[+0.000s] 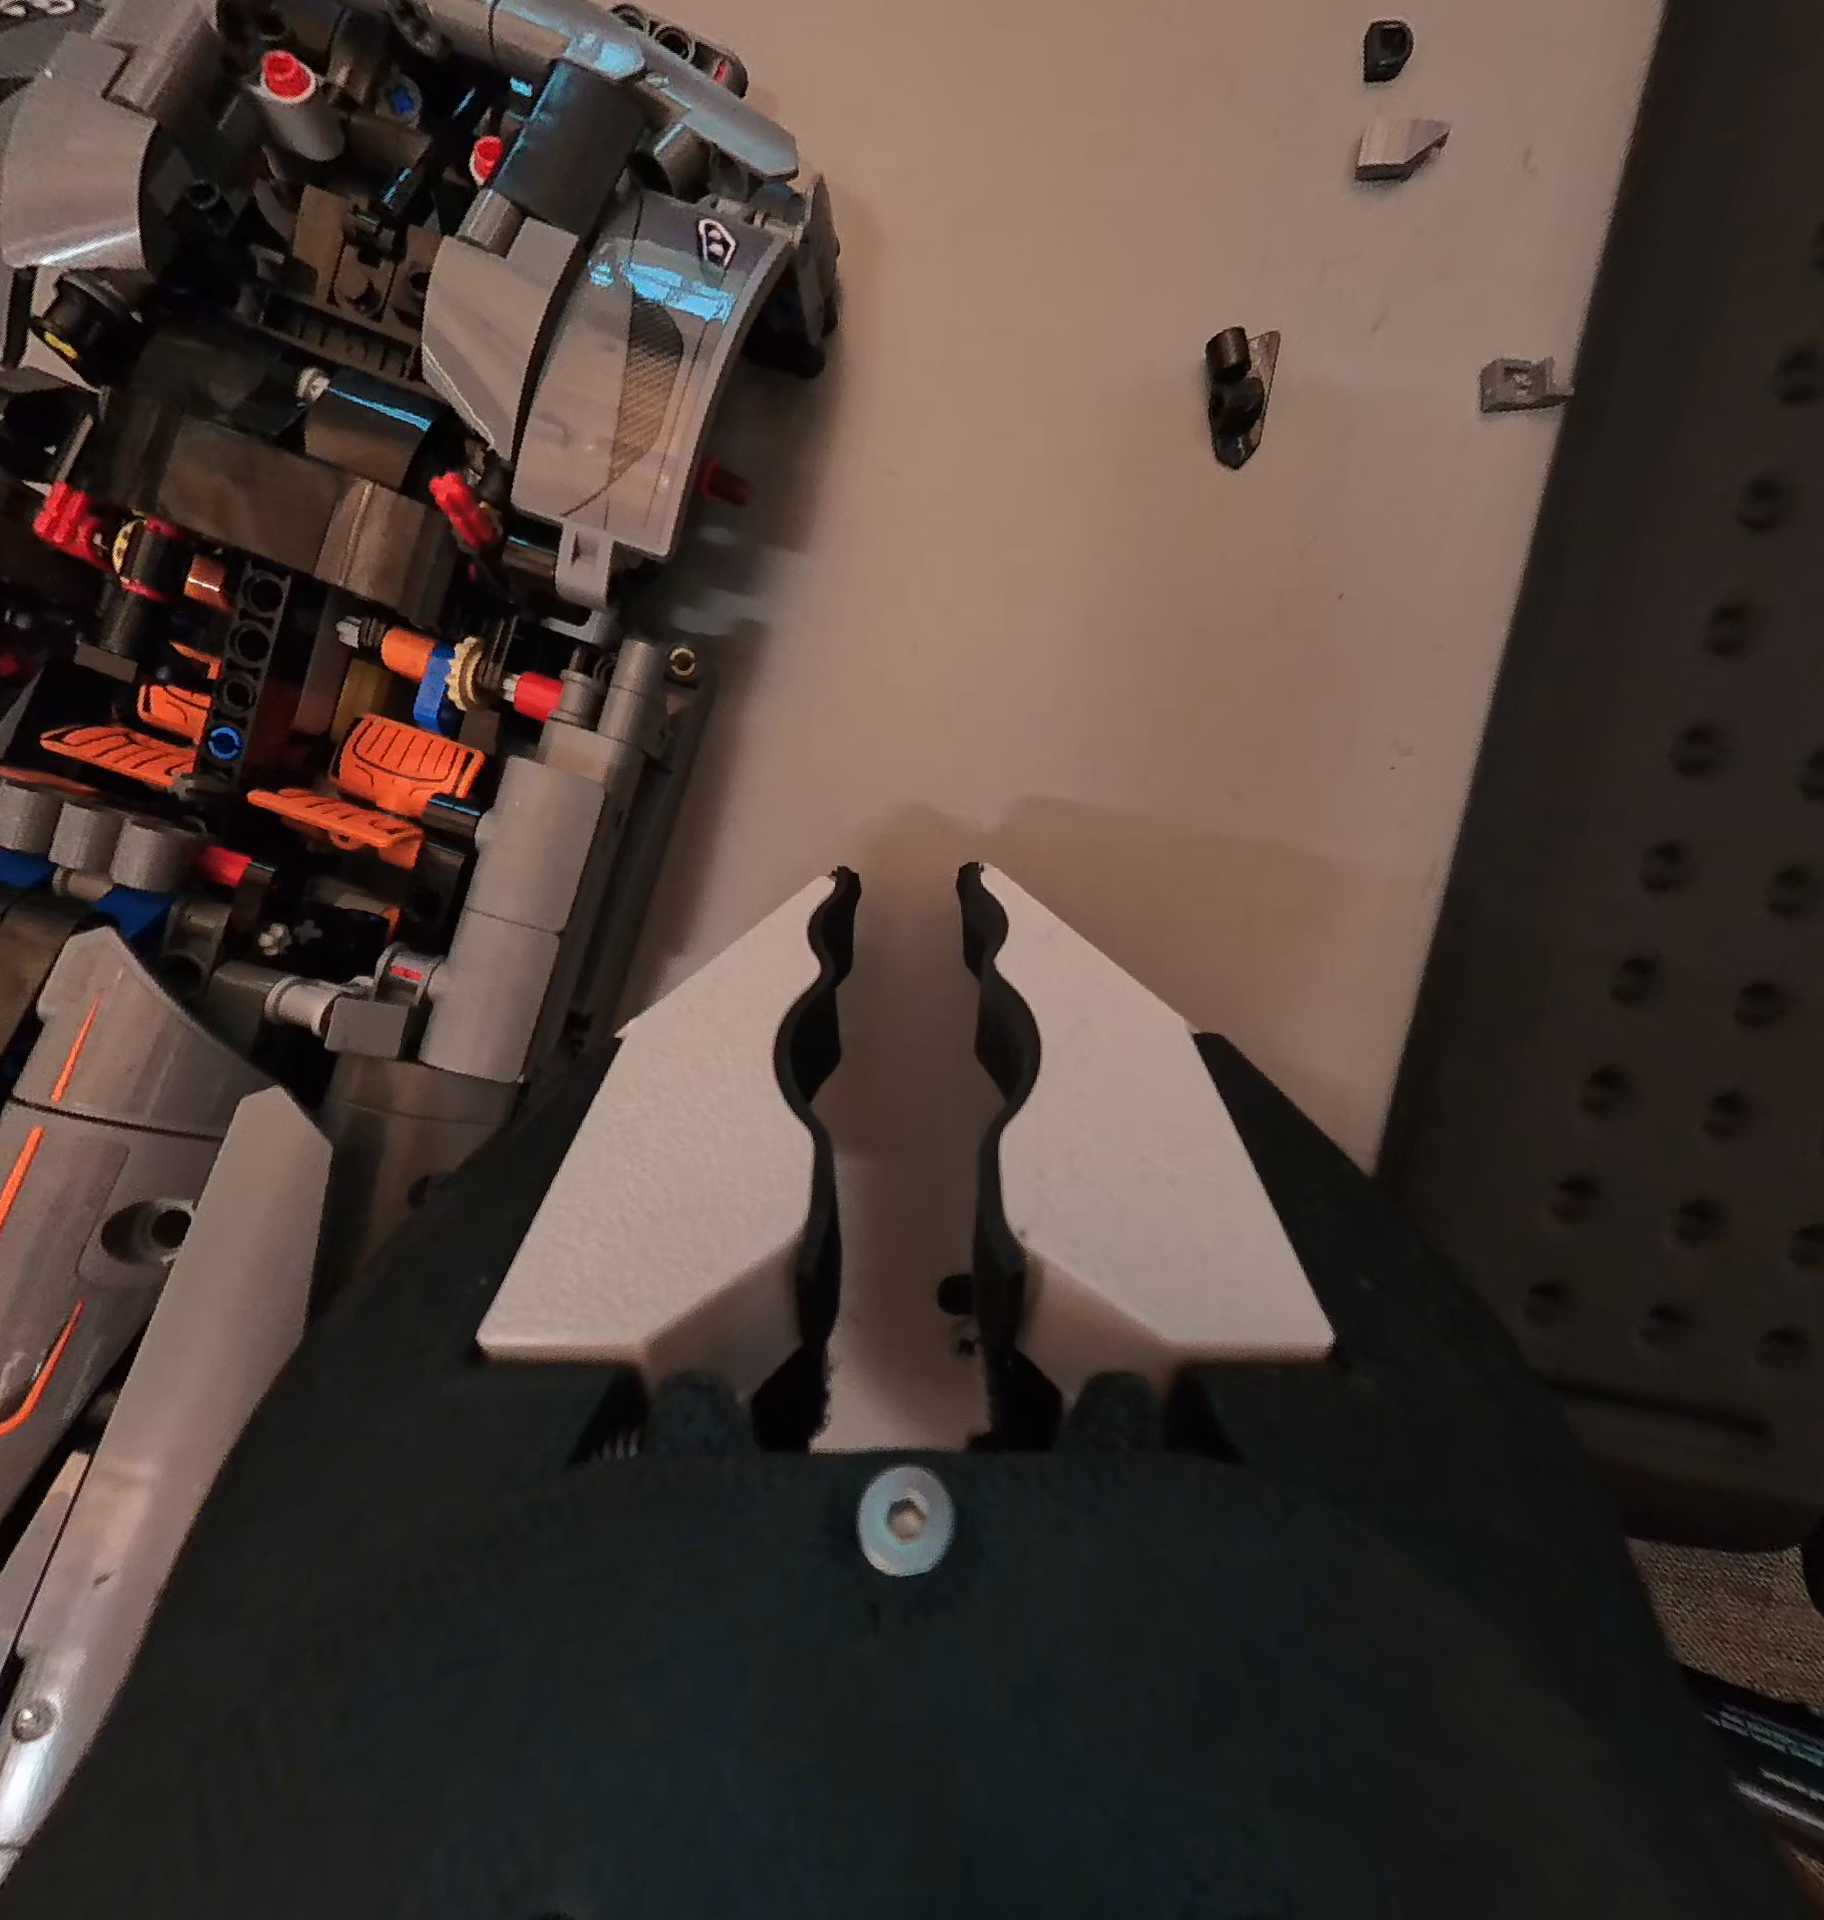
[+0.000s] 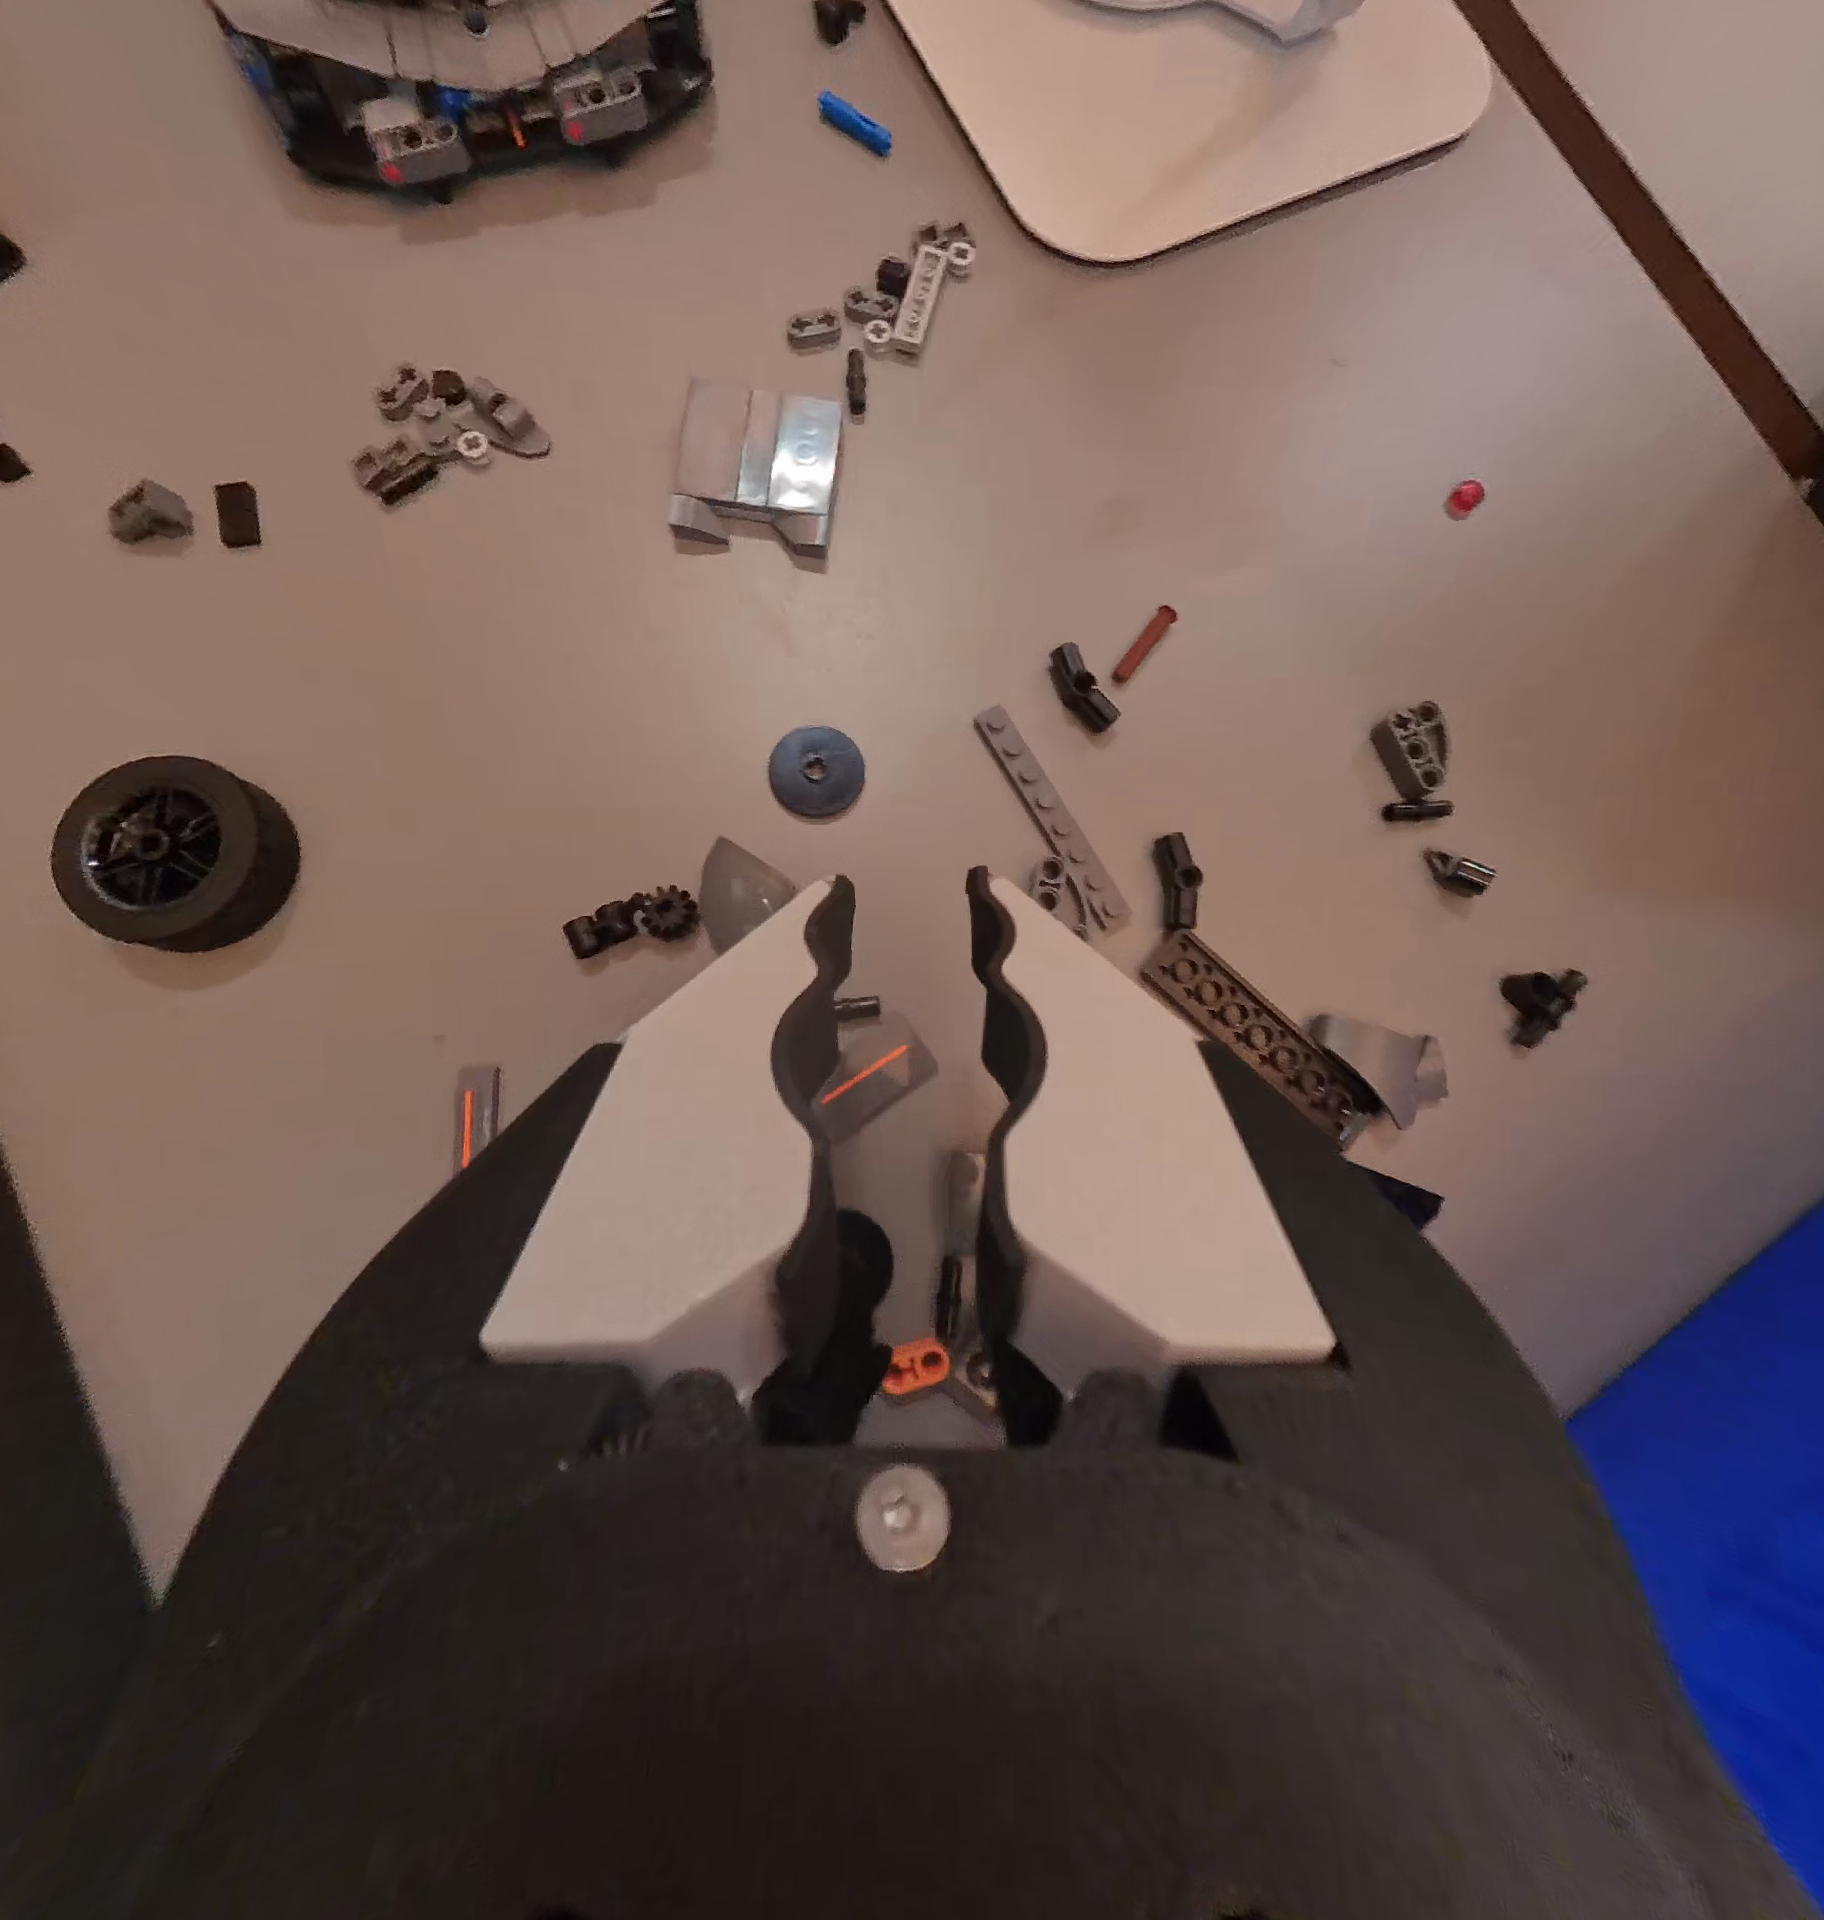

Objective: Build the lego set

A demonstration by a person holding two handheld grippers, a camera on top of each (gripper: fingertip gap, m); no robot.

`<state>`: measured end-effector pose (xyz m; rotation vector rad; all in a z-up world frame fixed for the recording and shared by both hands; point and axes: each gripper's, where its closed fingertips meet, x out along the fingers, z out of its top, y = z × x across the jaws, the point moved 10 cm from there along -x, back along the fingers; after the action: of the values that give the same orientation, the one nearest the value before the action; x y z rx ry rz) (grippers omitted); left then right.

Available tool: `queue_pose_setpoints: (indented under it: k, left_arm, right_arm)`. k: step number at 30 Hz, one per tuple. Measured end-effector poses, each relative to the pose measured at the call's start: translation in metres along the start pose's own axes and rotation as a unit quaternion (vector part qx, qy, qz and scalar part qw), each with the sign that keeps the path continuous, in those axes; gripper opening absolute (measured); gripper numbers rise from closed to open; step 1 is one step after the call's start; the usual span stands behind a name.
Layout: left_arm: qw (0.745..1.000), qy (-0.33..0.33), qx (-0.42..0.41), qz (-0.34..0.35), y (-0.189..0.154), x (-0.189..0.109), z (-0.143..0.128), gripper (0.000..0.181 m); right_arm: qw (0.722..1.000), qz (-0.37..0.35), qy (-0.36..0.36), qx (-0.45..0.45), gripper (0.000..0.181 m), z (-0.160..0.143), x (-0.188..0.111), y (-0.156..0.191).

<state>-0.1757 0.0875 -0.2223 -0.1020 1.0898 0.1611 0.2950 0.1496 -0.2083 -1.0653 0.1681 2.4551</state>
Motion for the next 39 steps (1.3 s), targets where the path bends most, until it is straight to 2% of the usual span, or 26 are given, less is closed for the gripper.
queue_pose_setpoints:
  k: [8, 19, 28, 39]
  left_arm:
    - [1.0, 0.002, 0.0, 0.005, 0.001, 0.0, -0.001, 0.018]
    - [1.0, 0.009, -0.002, 0.005, 0.003, 0.002, -0.003, 0.018]
    - [1.0, 0.012, -0.005, 0.006, 0.005, 0.003, -0.004, 0.018]
    - [1.0, 0.012, -0.004, 0.007, 0.005, 0.003, -0.004, 0.018]
  right_arm:
    - [0.998, -0.016, -0.014, 0.058, 0.021, -0.008, -0.005, -0.017]
    - [0.999, -0.018, 0.007, 0.041, 0.018, -0.012, -0.006, -0.018]
    - [0.999, 0.012, 0.036, 0.015, 0.018, -0.016, 0.003, -0.01]
    - [0.999, 0.014, 0.037, 0.013, 0.018, -0.016, 0.004, -0.009]
